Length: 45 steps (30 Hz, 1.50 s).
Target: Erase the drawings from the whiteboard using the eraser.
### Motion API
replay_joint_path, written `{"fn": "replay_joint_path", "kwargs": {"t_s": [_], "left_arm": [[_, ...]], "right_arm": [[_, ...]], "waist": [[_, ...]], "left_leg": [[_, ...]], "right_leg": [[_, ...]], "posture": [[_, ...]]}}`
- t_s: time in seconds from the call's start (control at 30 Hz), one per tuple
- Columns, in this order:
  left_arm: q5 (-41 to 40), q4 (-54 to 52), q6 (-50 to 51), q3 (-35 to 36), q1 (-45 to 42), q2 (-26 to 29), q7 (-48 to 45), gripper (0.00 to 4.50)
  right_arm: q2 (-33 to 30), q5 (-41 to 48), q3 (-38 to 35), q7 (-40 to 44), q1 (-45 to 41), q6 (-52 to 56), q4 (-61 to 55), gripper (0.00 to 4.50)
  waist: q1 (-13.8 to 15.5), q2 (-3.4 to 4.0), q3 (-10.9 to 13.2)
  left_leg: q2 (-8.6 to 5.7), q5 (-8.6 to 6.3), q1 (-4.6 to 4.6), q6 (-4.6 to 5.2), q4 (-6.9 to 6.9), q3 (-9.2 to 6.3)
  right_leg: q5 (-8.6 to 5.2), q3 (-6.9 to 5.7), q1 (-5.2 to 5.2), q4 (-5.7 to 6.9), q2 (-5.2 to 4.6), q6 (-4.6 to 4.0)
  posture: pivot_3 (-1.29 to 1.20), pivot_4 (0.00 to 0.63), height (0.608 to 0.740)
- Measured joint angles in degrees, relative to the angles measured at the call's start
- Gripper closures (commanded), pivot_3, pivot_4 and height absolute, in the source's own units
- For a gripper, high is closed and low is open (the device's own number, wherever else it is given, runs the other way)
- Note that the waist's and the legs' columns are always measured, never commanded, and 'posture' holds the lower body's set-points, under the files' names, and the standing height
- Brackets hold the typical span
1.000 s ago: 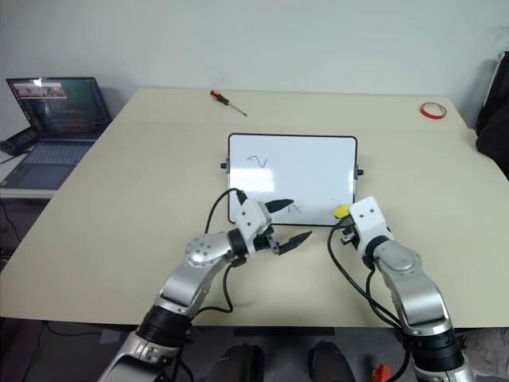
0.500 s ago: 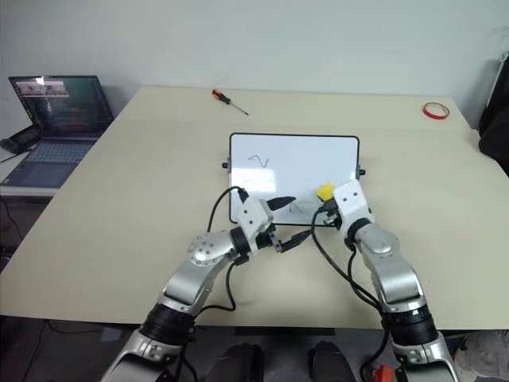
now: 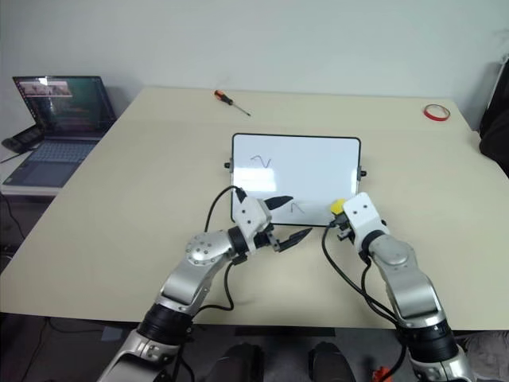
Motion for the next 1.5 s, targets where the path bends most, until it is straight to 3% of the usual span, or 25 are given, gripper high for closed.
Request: {"fn": "replay_joint_path", "kwargs": {"t_s": [0.23,0.4,0.7,1.03,1.5], "left_arm": [[0.0,0.0,0.0,0.0,0.2,-0.1,0.1,0.0],[0.0,-1.5,0.4,0.1,2.5,0.7,0.5,0.0],[-0.5,-13.0,7.9,8.0,6.6,-2.4,13.5,0.0],[0.7,-13.5,9.3,14.0,11.9,-4.7,23.6,0.0],[0.6,-11.5,7.2,14.6,11.3,-5.0,23.8,0.0]], "right_arm": [[-1.2,0.1,-0.8,0.8,1.5,0.2,-0.8,3.19],[2.9,2.5,-3.0,0.3,0.9,-2.0,0.6,3.19],[7.6,5.0,-4.2,0.1,-1.4,-12.2,6.8,3.19],[15.2,4.2,0.0,0.3,-15.9,-24.3,22.1,3.19],[23.1,0.5,3.6,1.2,-37.9,-40.7,51.8,3.19]], "waist": [[0.0,0.0,0.0],[-0.2,0.0,0.0],[-0.4,0.01,0.0],[-0.2,0.0,0.0],[-0.3,0.01,0.0]], "left_leg": [[0.0,0.0,0.0,0.0,0.01,0.0],[0.01,0.0,0.01,0.0,0.01,0.01],[0.03,0.0,-0.01,0.0,-0.03,0.06],[0.03,0.0,-0.04,0.0,-0.02,0.07],[0.04,0.0,-0.05,-0.01,-0.06,0.1]], "right_leg": [[0.0,0.0,0.01,0.01,0.0,0.0],[0.0,0.03,-0.01,0.02,0.01,0.0],[0.0,0.1,-0.09,0.0,0.01,0.0],[0.01,0.08,-0.14,0.01,0.03,-0.01],[0.02,0.08,-0.23,0.05,0.01,-0.03]], "posture": [[0.0,0.15,0.74],[0.0,0.15,0.74],[0.0,0.15,0.74],[0.0,0.15,0.74],[0.0,0.15,0.74]]}}
